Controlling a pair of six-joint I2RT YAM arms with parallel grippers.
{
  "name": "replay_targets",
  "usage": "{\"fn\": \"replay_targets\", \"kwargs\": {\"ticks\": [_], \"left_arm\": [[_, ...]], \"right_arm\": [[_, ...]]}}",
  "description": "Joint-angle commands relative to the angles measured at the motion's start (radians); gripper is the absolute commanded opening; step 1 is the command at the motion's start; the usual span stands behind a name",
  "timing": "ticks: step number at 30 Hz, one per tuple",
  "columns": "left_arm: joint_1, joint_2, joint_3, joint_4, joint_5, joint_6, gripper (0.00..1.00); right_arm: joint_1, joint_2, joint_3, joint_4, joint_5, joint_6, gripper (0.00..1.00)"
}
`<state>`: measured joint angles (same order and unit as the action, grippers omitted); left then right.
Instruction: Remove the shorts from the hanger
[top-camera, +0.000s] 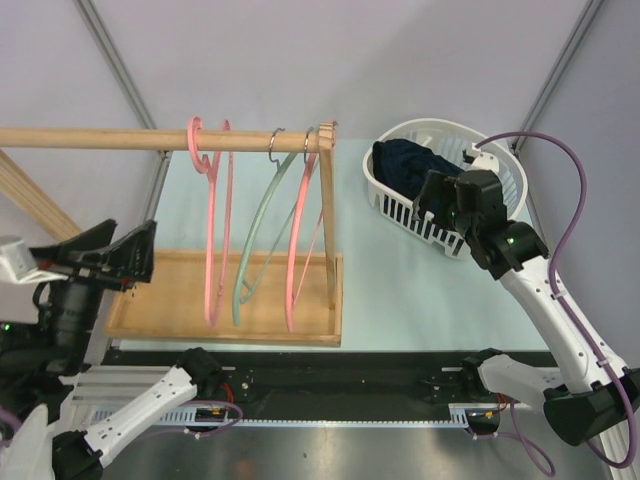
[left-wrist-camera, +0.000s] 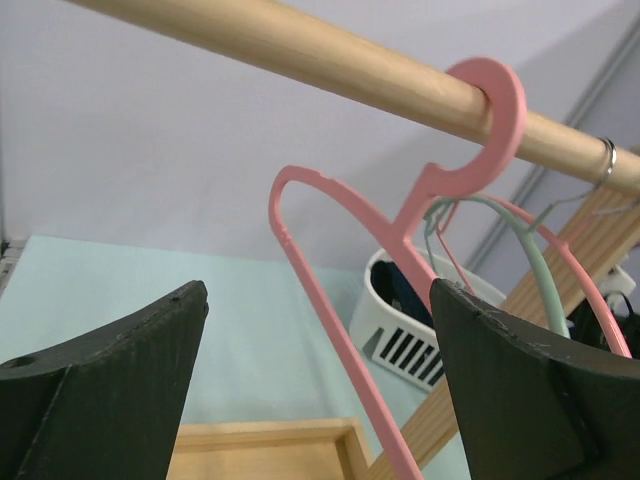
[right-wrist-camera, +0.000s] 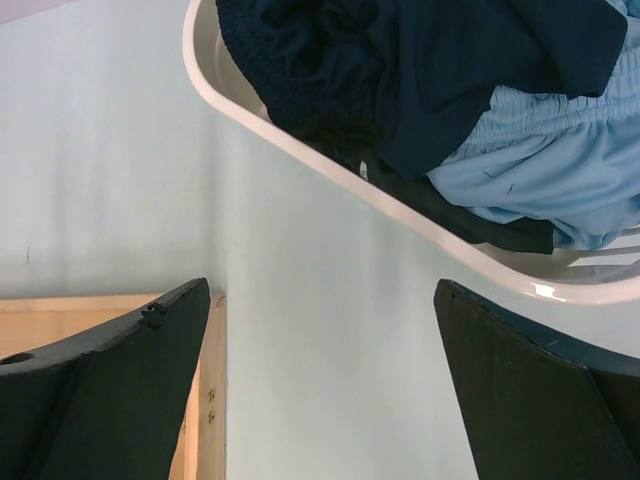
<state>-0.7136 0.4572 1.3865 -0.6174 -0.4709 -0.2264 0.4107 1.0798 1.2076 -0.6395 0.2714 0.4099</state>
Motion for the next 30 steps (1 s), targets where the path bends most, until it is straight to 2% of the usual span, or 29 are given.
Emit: {"fn": "replay_targets", "kwargs": {"ticks": [1, 6, 8, 12, 13, 14, 16, 17, 20, 21, 23, 24, 27, 30], "left_arm": [[-0.004, -0.101, -0.098, -0.034, -0.133, -0.016, 0.95], [-0.004, -0.221, -0.254, -0.090, -0.143, -0.148, 0.95], [-0.004, -0.248, -0.354, -0.094, -0.132, -0.215, 0.95], [-0.004, -0.310, -0.533, -0.082, -0.081, -0.358, 0.95], [-0.004, -0.333, -0.606, -0.081, -0.074, -0.434, 0.95], [-0.004, -0.345, -0.642, -0.090, -0.074, -0.480, 0.95], [-0.004, -0.376, -0.749, -0.085, -0.054, -0.591, 0.95], [-0.004, -0.409, -0.786, -0.075, -0.049, -0.622, 0.96], [-0.004, -0.513, -0.915, -0.030, -0.008, -0.698, 0.96], [-0.004, -0.540, -0.973, -0.019, 0.004, -0.714, 0.96], [-0.004, -0.593, -1.023, -0.001, 0.035, -0.749, 0.96], [-0.004, -0.575, -1.031, -0.016, 0.041, -0.764, 0.97], [-0.004, -0.545, -1.057, 0.014, 0.087, -0.751, 0.98], [-0.004, -0.584, -1.107, 0.034, 0.127, -0.787, 0.99]], "right_arm": [[0.019, -0.017, -0.008, 0.001, 0.008, 0.007, 1.00], [0.065, -0.027, -0.042, 0.014, -0.020, 0.041, 1.00], [0.076, -0.044, -0.088, 0.035, -0.082, 0.058, 1.00], [0.118, -0.104, -0.242, 0.188, -0.210, 0.105, 1.00], [0.126, -0.119, -0.281, 0.228, -0.242, 0.133, 1.00], [0.134, -0.167, -0.380, 0.271, -0.308, 0.151, 1.00], [0.158, -0.223, -0.485, 0.420, -0.354, 0.214, 1.00], [0.169, -0.282, -0.593, 0.464, -0.380, 0.239, 1.00], [0.220, -0.385, -0.785, 0.619, -0.386, 0.337, 1.00], [0.232, -0.464, -0.840, 0.715, -0.388, 0.368, 1.00], [0.247, -0.545, -0.943, 0.800, -0.394, 0.472, 1.00], [0.247, -0.617, -1.048, 0.867, -0.393, 0.506, 1.00], [0.247, -0.757, -1.205, 0.955, -0.388, 0.622, 1.00], [0.249, -0.861, -1.302, 0.983, -0.390, 0.702, 1.00]]}}
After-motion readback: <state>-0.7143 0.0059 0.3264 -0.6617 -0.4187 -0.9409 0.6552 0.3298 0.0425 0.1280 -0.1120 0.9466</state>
